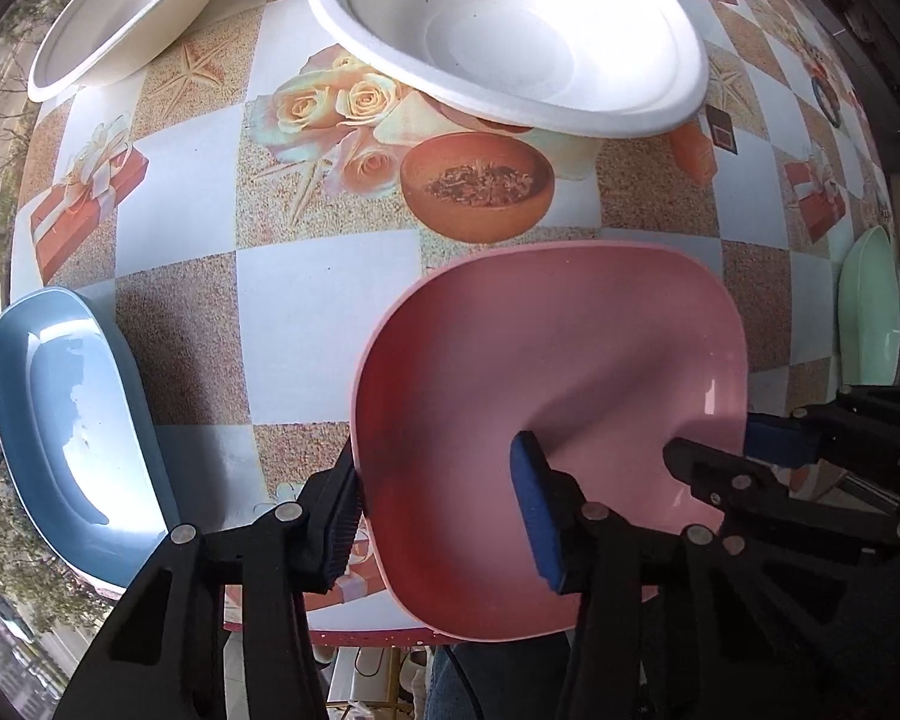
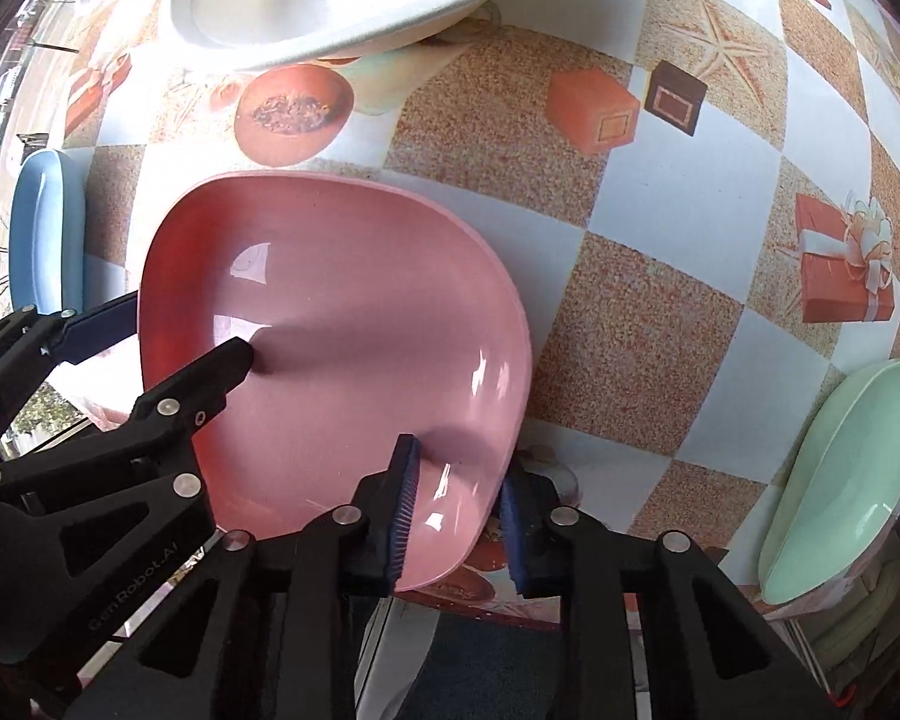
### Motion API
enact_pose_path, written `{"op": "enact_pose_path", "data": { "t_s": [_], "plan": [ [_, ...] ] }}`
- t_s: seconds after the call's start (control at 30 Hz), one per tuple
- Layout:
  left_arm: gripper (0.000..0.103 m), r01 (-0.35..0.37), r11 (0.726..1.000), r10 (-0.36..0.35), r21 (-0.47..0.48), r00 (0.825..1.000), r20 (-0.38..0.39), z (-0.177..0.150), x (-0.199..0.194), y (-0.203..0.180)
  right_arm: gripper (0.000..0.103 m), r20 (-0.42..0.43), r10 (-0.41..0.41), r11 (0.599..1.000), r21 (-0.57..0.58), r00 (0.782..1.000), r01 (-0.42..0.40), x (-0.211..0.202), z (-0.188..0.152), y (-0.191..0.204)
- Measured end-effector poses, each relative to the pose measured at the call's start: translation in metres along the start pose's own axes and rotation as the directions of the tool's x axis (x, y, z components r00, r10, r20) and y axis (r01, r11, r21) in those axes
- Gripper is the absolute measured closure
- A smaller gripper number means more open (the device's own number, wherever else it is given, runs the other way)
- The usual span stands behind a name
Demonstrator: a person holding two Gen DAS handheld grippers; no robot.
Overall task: Organize plates and bowls
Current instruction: 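Lift the pink plate with the right gripper and carry it over the blue plate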
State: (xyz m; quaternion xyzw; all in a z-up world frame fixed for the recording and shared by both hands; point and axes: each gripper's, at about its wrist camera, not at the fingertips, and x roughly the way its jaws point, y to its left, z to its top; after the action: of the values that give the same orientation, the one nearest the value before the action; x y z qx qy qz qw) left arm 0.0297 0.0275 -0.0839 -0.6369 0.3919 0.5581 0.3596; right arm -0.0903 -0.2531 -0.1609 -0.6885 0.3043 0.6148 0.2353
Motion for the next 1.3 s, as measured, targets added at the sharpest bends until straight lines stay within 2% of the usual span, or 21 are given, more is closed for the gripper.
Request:
{"op": "enact_pose_path", "data": {
  "t_s": [0.17, 0.27, 0.4, 0.8, 0.93, 1.3],
  "plan": [
    [0.053, 0.022, 1.0, -0.023, -0.014, 1.0, -0.016, -0.003, -0.003, 0.002, 0.081, -0.011, 0.022, 0.999, 0.025, 1.0, -0.022, 0.0, 0.003, 0.003],
    [0.053, 0.012, 1.0, -0.012, -0.006, 1.0, -0.018, -0.01, -0.003, -0.001, 0.081, -0.009, 0.011, 1.0, 0.018, 1.0, -0.011, 0.0, -0.003, 0.007],
    [0.053, 0.003, 1.0, -0.003, -0.001, 1.0, -0.007, -0.022, -0.006, -0.002, 0.081, -0.009, 0.013, 1.0, 0.007, 1.0, -0.013, 0.002, 0.006, 0.019],
    [0.053, -0.011, 0.999, 0.013, -0.034, 0.998, 0.058, -0.023, -0.05, 0.011, 0.081, 0.015, 0.021, 1.0, -0.022, 1.0, -0.021, -0.021, 0.012, 0.022],
    [0.053, -0.019, 0.999, 0.022, -0.035, 0.997, 0.071, -0.013, -0.062, 0.02, 0.081, 0.021, 0.018, 0.999, -0.032, 1.0, -0.017, -0.029, 0.012, 0.021],
    [0.053, -0.017, 0.998, 0.023, -0.066, 0.995, 0.101, -0.022, -0.091, 0.036, 0.081, 0.049, 0.009, 0.998, -0.057, 0.999, -0.007, -0.039, -0.001, 0.024]
  ]
}}
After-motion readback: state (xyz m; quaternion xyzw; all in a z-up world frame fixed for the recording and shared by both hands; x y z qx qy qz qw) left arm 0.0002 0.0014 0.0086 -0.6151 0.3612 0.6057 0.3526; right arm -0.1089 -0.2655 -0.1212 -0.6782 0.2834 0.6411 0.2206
